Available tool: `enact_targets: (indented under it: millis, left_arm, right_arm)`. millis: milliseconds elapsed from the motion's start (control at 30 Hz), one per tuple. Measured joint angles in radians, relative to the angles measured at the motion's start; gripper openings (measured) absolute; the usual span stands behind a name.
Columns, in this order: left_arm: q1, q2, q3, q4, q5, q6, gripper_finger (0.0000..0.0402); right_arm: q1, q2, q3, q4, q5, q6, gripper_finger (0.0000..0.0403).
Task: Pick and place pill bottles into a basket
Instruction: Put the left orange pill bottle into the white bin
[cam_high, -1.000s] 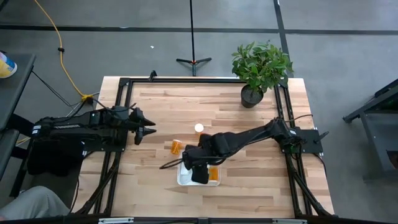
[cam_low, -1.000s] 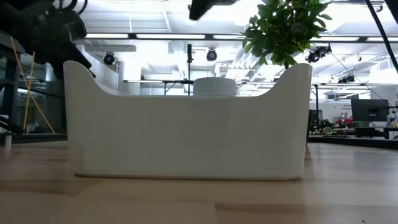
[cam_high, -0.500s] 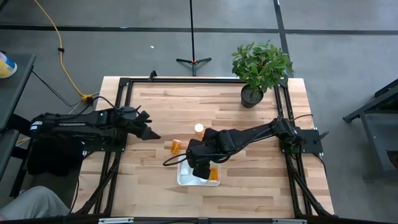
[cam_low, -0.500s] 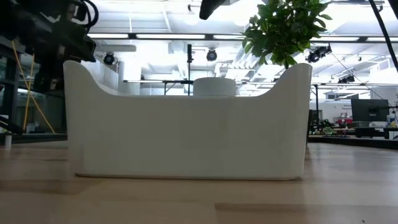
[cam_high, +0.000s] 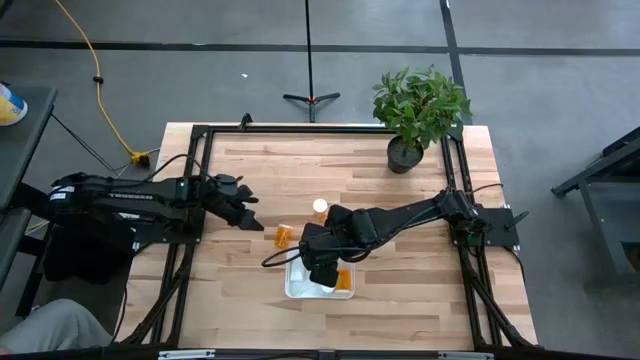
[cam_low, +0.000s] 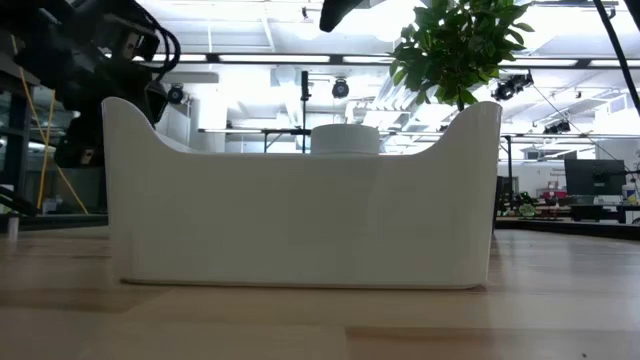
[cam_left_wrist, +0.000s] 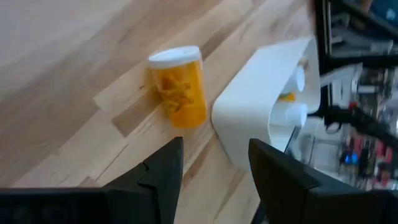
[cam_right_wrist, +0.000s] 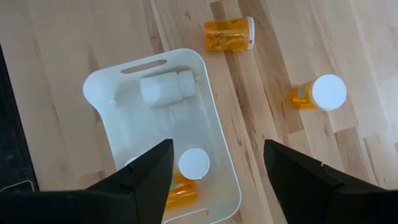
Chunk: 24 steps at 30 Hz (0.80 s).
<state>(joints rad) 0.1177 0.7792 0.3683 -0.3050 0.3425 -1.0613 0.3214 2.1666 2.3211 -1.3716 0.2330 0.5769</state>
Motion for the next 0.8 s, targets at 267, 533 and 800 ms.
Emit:
enact_targets:
  millis: [267,533,800]
  left_arm:
    - [0.000,0.081,0.000,0.182,0.096,0.060,0.0216]
    - [0.000,0.199,0.000,0.208,0.201,0.077,0.0237]
    - [0.000,0.270,0.000,0.303,0.174,0.061,0.0328]
  right_arm:
    - [0.000,0.000,0.000,0.000,-0.003,-0.028,0.0240]
    - [0.000,0.000,0.000,0.000,-0.013,-0.046,0.0240]
    - [0.000,0.000,0.000,0.000,-0.018,-0.062,0.0240]
